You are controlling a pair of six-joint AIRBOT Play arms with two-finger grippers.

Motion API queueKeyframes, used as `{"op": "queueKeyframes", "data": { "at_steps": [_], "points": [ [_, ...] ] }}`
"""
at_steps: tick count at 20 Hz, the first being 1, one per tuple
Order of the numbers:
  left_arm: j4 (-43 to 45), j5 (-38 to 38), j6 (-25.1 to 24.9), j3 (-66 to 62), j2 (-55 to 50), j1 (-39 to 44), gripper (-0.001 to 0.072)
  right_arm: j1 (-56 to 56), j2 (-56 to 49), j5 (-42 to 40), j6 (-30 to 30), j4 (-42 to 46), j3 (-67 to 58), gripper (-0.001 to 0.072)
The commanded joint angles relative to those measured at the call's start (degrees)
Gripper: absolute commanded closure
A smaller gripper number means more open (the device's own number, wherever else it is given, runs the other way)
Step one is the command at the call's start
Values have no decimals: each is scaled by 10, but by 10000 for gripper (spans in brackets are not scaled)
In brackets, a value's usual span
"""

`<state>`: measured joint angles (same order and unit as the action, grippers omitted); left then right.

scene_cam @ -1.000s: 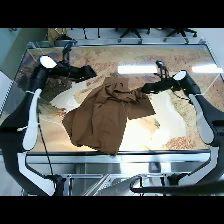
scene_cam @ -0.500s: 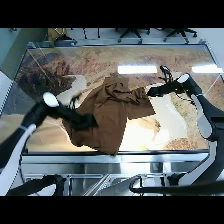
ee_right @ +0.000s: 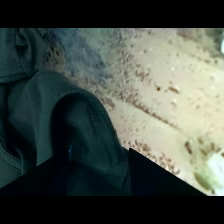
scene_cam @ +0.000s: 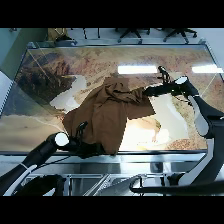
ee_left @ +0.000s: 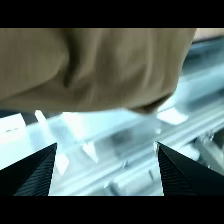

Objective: Fold the shirts.

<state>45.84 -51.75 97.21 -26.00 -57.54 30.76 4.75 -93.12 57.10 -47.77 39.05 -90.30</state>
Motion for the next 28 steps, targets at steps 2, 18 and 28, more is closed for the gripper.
{"op": "queueKeyframes", "data": {
  "at_steps": [2,18,28],
  "points": [
    [-39,174,16,26,-46,46,58,0,-19,-1,37,-84,-1,350],
    [-110,-184,-226,-462,73,-340,694,192,267,243,-42,-467,-1,692],
    [-94,-192,-227,-831,158,-569,695,197,652,-113,58,-322,-1,692]
  ]
}}
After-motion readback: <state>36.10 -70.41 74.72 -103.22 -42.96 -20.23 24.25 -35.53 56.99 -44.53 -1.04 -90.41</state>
